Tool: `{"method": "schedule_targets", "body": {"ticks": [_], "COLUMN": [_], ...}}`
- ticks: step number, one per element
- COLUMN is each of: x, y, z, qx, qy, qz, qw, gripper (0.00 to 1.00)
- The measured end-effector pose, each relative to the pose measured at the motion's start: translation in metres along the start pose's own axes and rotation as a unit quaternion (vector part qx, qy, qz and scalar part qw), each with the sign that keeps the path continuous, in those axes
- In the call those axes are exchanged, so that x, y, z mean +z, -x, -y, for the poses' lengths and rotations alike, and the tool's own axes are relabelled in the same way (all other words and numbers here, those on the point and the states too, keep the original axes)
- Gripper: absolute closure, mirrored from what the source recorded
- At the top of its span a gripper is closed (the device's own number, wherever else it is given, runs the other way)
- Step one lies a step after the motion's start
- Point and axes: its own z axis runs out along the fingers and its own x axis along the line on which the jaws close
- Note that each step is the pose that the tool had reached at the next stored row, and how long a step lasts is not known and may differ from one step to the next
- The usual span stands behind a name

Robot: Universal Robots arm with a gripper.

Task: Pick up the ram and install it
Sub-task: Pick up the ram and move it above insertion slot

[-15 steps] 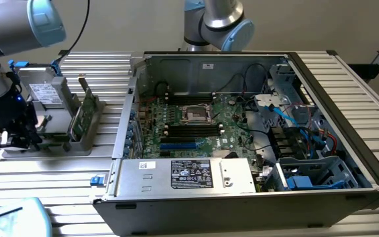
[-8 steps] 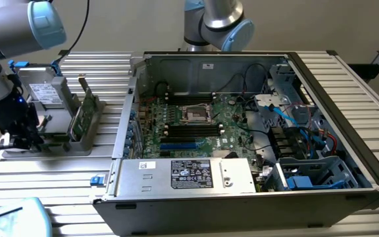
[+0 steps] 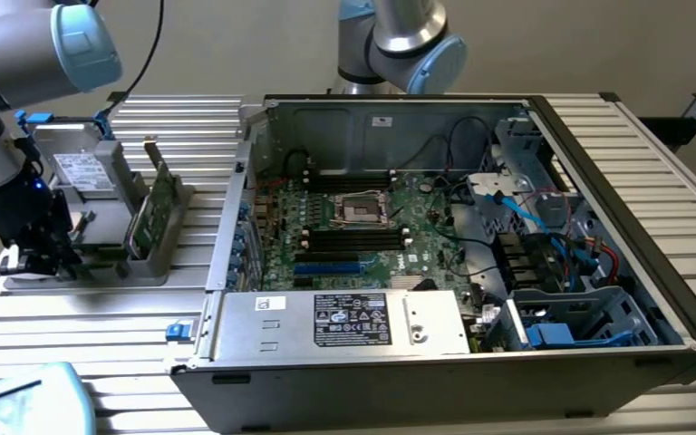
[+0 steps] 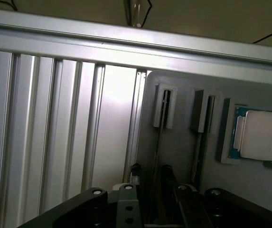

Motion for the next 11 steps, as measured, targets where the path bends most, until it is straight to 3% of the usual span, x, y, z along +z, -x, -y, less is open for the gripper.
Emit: {"method": "schedule_targets", "body": {"ticks": [11], "x": [0.0002], "y": [0.0006], "z": [-0.0004], "qx": [0.003], "qy": [-0.0002], "qz": [0.0006], "qw": [1.0000], "gripper": [0.69]}}
